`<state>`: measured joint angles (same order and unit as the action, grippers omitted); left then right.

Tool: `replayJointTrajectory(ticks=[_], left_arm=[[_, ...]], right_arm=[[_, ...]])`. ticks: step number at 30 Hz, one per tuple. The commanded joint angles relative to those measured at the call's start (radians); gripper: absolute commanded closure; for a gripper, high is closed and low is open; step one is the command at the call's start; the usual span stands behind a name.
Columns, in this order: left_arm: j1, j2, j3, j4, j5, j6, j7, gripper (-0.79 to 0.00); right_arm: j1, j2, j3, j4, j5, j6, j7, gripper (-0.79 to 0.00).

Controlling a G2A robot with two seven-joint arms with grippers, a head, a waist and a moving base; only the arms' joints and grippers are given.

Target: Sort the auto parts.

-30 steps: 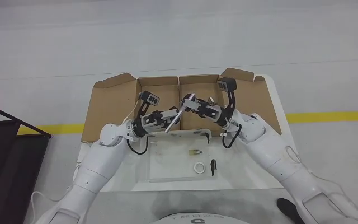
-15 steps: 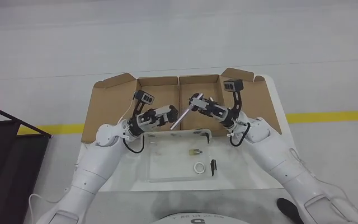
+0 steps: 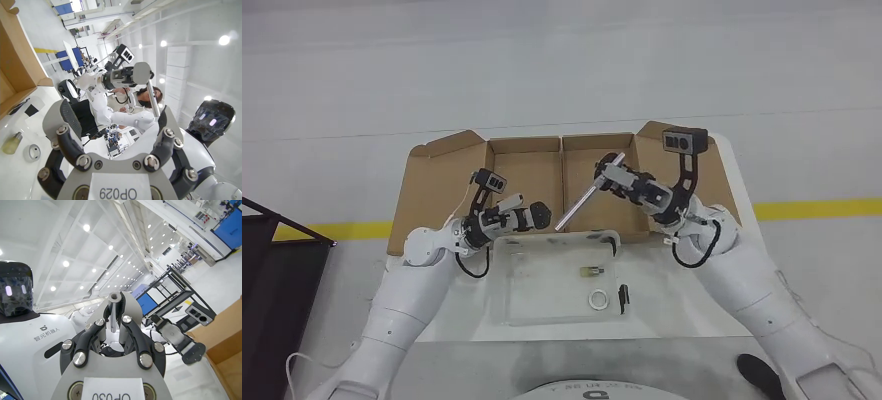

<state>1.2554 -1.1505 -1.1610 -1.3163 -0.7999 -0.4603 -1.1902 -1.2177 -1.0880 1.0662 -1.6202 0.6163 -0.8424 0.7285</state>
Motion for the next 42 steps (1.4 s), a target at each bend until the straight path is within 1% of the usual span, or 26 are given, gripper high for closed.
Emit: replayJointTrajectory(ticks=[1, 3, 4, 5, 7, 10, 14, 15, 17, 19, 23, 25, 29, 33, 37, 42], left_arm=[[0.0, 0.0, 0.0, 0.0, -0.001, 0.0, 0.0, -0.785], [0.0, 0.0, 0.0, 0.0, -0.001, 0.0, 0.0, -0.785], [0.0, 0.0, 0.0, 0.0, -0.001, 0.0, 0.0, -0.785], [0.0, 0.0, 0.0, 0.0, -0.001, 0.0, 0.0, -0.785], [0.0, 0.0, 0.0, 0.0, -0.001, 0.0, 0.0, -0.785], [0.0, 0.0, 0.0, 0.0, -0.001, 0.0, 0.0, -0.785], [0.0, 0.0, 0.0, 0.0, -0.001, 0.0, 0.0, -0.785], [0.0, 0.0, 0.0, 0.0, -0.001, 0.0, 0.0, -0.785], [0.0, 0.0, 0.0, 0.0, -0.001, 0.0, 0.0, -0.785], [0.0, 0.0, 0.0, 0.0, -0.001, 0.0, 0.0, -0.785], [0.0, 0.0, 0.0, 0.0, -0.001, 0.0, 0.0, -0.785], [0.0, 0.0, 0.0, 0.0, -0.001, 0.0, 0.0, -0.785], [0.0, 0.0, 0.0, 0.0, -0.001, 0.0, 0.0, -0.785], [0.0, 0.0, 0.0, 0.0, -0.001, 0.0, 0.0, -0.785], [0.0, 0.0, 0.0, 0.0, -0.001, 0.0, 0.0, -0.785], [0.0, 0.0, 0.0, 0.0, -0.001, 0.0, 0.0, -0.785]], right_arm=[[-0.004, -0.002, 0.005, -0.01, -0.039, -0.004, -0.015, 0.0], [-0.005, -0.004, 0.012, -0.013, -0.083, -0.007, -0.034, 0.0], [-0.002, -0.003, 0.031, -0.005, -0.151, -0.018, -0.054, 0.0], [-0.001, -0.003, 0.056, 0.003, -0.25, -0.03, -0.086, 0.0], [-0.019, -0.007, 0.09, -0.005, -0.416, -0.026, -0.183, 0.0], [-0.058, -0.01, 0.166, -0.014, -0.653, 0.009, -0.346, 0.0], [-0.13, -0.01, 0.254, -0.028, -0.875, 0.074, -0.516, 0.0], [-0.144, -0.009, 0.281, -0.016, -0.932, 0.107, -0.558, 0.0], [-0.165, -0.012, 0.302, 0.006, -0.97, 0.142, -0.627, 0.0], [-0.162, -0.013, 0.319, 0.054, -0.993, 0.178, -0.662, 0.0], [-0.112, -0.02, 0.321, 0.18, -1.06, 0.249, -0.715, 0.0], [-0.085, -0.024, 0.312, 0.229, -1.08, 0.26, -0.733, 0.0], [-0.039, -0.031, 0.288, 0.3, -1.075, 0.266, -0.719, 0.0], [0.009, -0.045, 0.219, 0.355, -1.041, 0.242, -0.643, 0.0], [0.061, -0.065, 0.126, 0.423, -0.982, 0.232, -0.526, 0.0], [0.137, -0.089, 0.027, 0.525, -0.883, 0.245, -0.321, 0.0]])
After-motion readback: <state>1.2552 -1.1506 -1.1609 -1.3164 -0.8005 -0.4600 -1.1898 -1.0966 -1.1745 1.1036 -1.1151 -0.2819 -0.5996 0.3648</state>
